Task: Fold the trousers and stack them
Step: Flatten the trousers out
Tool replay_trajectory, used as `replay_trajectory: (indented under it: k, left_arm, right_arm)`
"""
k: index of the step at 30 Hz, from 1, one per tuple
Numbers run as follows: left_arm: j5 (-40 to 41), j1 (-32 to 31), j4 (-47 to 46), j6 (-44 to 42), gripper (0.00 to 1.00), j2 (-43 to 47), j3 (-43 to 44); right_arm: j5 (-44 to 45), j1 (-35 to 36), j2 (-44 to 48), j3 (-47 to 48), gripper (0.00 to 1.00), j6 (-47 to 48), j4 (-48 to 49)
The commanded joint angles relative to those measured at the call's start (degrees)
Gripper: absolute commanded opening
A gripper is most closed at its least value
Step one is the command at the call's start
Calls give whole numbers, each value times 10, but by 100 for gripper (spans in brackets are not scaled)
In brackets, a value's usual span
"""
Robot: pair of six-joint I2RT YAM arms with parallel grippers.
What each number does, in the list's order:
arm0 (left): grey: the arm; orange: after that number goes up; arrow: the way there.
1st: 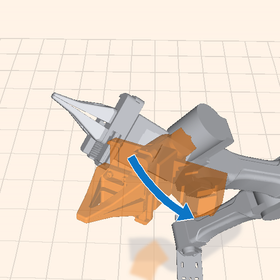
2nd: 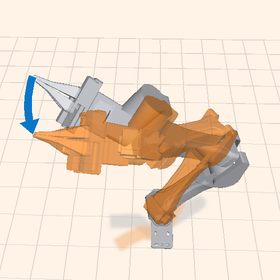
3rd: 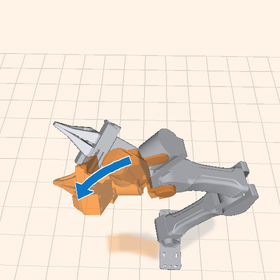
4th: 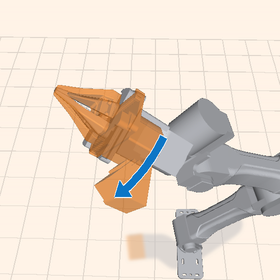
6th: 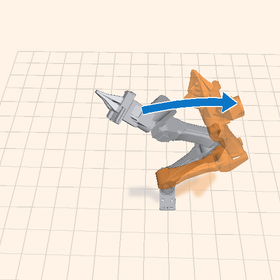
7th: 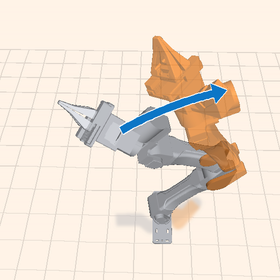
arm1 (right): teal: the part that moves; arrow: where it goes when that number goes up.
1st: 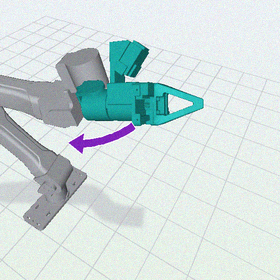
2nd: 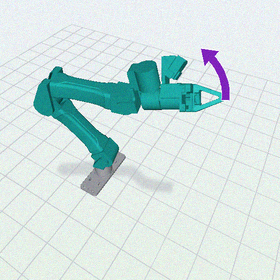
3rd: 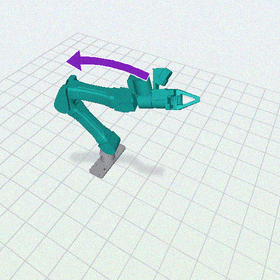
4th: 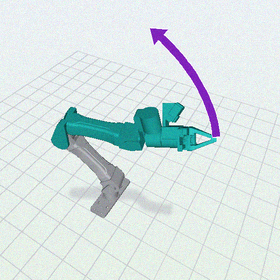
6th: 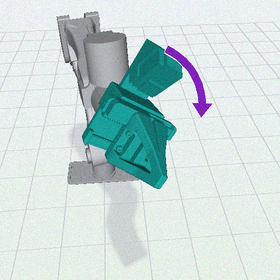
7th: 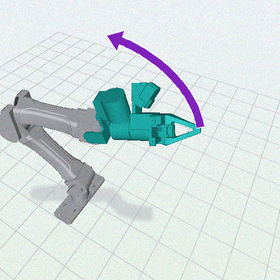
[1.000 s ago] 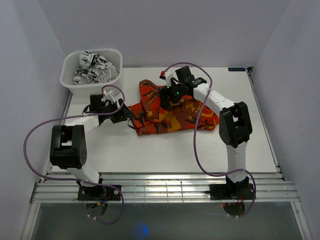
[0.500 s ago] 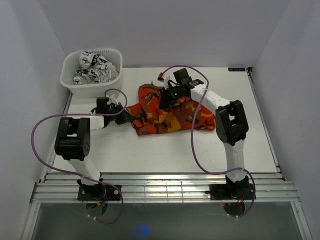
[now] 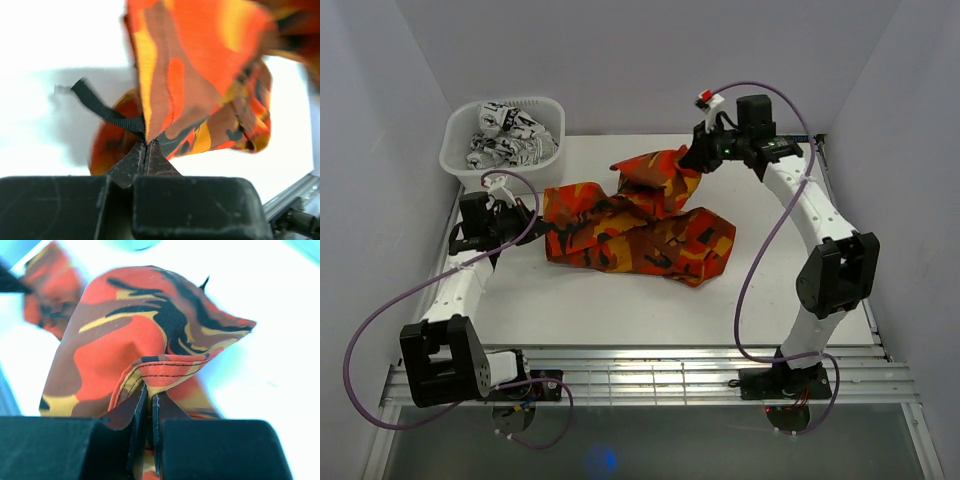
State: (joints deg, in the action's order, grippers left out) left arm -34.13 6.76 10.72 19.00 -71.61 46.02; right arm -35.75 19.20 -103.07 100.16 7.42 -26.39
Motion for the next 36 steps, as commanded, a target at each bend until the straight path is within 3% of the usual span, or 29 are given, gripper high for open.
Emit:
replay_trajectory:
  k: [1, 7, 11, 19, 22, 23, 25, 26, 28, 34, 36]
  left_arm:
    - [10, 32, 120, -89, 0, 35, 14]
    - [26, 84, 162, -162, 0, 54, 14]
    - [4, 109, 173, -186, 0, 38, 17]
    - [6, 118, 178, -243, 0, 38, 56]
    - [-13, 119, 180, -255, 0, 31, 92]
    - [-43, 119, 184, -251, 0, 27, 102]
    - [-77, 119, 186, -238, 0, 20, 121]
    - [-108, 118, 186, -229, 0, 16, 136]
    - [-129, 118, 185, -217, 0, 15, 146]
    - [-157, 113, 185, -149, 0, 6, 139]
    - [-171, 111, 185, -128, 0, 4, 116]
  right_arm:
    - [47, -70, 37, -20, 8, -10, 31]
    - [166, -161, 55, -80, 8, 28, 41]
    - [194, -205, 27, -90, 8, 55, 40]
    - [333, -209, -55, -63, 8, 91, 17]
    - [328, -217, -78, -45, 8, 104, -20]
    - [309, -218, -84, -16, 21, 109, -43]
    - [264, -218, -79, -2, 37, 110, -89]
    - [243, -218, -73, 5, 61, 110, -100]
    - [186, -218, -50, 18, 90, 110, -131]
    - [30, -192, 31, 23, 90, 78, -112]
    - [2, -147, 47, -1, 94, 66, -77]
